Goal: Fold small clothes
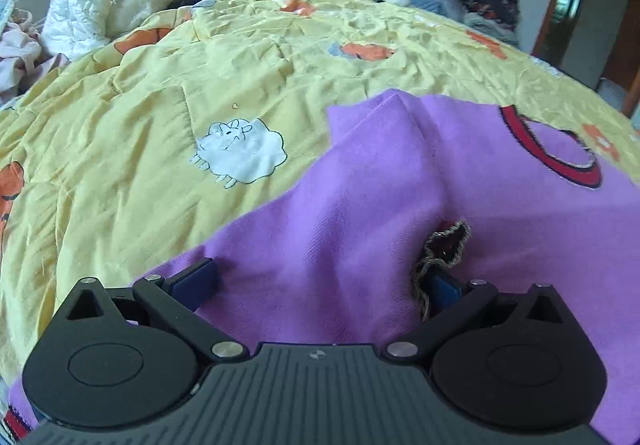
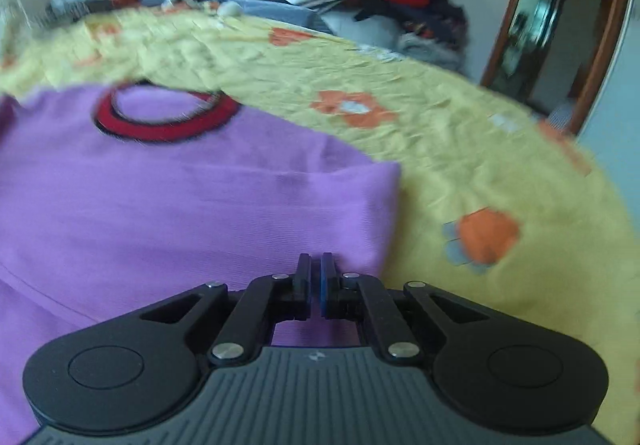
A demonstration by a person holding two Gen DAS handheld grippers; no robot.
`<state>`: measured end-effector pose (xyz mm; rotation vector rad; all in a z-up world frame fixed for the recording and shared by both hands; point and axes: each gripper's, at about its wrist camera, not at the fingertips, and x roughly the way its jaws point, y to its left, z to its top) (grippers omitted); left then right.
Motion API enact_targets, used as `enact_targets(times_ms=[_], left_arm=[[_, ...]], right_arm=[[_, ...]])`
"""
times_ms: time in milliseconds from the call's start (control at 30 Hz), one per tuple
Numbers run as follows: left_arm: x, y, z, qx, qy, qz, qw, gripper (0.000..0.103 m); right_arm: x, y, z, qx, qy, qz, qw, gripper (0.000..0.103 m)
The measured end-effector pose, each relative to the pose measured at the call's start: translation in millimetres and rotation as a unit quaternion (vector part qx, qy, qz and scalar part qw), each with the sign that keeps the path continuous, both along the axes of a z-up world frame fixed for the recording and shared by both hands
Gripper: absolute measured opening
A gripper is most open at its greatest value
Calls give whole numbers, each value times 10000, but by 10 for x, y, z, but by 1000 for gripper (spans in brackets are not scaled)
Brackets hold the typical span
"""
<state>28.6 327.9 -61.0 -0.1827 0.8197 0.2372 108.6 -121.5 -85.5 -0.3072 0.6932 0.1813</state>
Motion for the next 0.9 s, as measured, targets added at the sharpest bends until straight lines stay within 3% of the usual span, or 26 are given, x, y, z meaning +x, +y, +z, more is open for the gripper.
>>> enact_targets(times_ms=[100, 133, 167, 200, 267, 367, 433, 467, 533, 567, 600, 700, 767, 833, 867, 900], left_arm=[[-112, 64, 57, -329, -155, 108, 9993, 103], [-150, 80, 74, -461, -225, 151, 9986, 103], [-171, 86, 87, -513, -261, 175, 9982, 103], [-168, 82, 83, -373, -216, 246, 9988, 103], [-126, 69, 19, 212, 26, 448, 9988, 103], [-167, 120, -35, 539, -31, 399, 9977, 103], [-196, 123, -30, 913, -62, 409, 9950, 103], [-194, 117, -33, 1236, -29, 494, 9911, 103], [-181, 146, -57, 1657, -59, 609, 9843, 103], [-164, 181, -64, 1688, -77, 613, 9837, 103], [-137, 205, -61, 1811, -60, 661, 9812, 103], [-68, 270, -42, 2417, 116, 830, 9667, 103], [-90, 348, -34, 2523, 178, 807, 9641, 103], [-137, 437, -21, 2428, 181, 828, 9664, 103], [-151, 468, -10, 2362, 189, 833, 9679, 103], [-162, 495, 14, 2291, 238, 916, 9688, 103]], right_arm=[[-18, 94, 44, -495, 43, 141, 9987, 5], [-15, 78, 106, -318, 91, 112, 9994, 7], [-23, 37, 176, -20, 43, 90, 9999, 17], [-65, 7, 248, 111, -60, 53, 9999, 49], [-23, -32, 284, 184, -164, -157, 9996, 103], [61, -203, 311, 451, -277, -324, 9981, 103], [211, -459, 296, 1319, 66, -485, 9901, 102], [270, -559, 259, 1753, 289, -542, 9826, 96], [390, -624, 154, 2082, 606, -540, 9747, 54], [427, -608, 94, 2081, 651, -545, 9744, 18], [427, -568, 77, 1960, 549, -556, 9775, 7], [393, -462, 178, 1435, 306, -493, 9879, 6], [377, -477, 212, 900, 54, -697, 9935, 4], [442, -542, 93, 563, 180, -796, 9951, 3], [446, -534, 112, 387, 179, -779, 9960, 12], [441, -500, 177, 212, 162, -895, 9956, 29]])
